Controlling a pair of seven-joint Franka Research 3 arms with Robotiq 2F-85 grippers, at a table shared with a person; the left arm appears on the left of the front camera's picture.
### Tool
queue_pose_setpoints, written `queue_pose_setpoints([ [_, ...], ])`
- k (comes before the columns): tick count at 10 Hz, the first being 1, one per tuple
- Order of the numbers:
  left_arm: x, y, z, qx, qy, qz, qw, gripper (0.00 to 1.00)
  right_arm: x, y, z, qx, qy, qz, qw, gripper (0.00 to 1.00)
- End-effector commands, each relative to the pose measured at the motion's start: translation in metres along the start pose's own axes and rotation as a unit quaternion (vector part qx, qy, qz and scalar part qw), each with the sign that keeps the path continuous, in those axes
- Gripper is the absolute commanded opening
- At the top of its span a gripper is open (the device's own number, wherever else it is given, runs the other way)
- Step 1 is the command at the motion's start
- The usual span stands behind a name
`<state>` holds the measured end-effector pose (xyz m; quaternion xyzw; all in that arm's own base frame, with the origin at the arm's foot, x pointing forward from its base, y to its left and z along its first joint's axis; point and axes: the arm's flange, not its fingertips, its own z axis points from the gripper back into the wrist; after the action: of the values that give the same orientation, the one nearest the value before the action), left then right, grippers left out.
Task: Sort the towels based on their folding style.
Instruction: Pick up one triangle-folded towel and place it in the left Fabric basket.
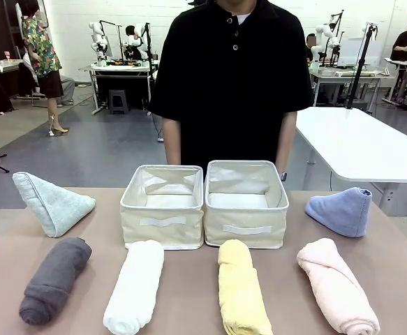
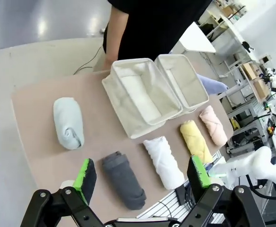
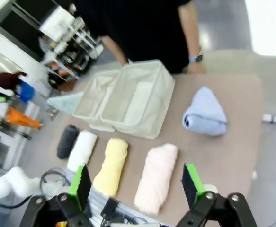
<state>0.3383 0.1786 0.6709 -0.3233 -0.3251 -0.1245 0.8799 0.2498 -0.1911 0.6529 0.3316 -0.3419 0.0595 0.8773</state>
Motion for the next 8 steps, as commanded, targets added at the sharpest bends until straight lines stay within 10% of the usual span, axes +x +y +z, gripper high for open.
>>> queue_pose_setpoints([
  [1,-0.010,0.000,0.012,0.023,0.023,-0.021,0.999,1.00,0.000,-0.015,0.029,-0.024,0.038,-0.007,0.999,1.00],
  [8,-0.025,0.002,0.027,0.054,0.049,-0.012,0.997,1.00,-0.006,-0.030,0.054,-0.044,0.028,-0.040,0.998,1.00],
])
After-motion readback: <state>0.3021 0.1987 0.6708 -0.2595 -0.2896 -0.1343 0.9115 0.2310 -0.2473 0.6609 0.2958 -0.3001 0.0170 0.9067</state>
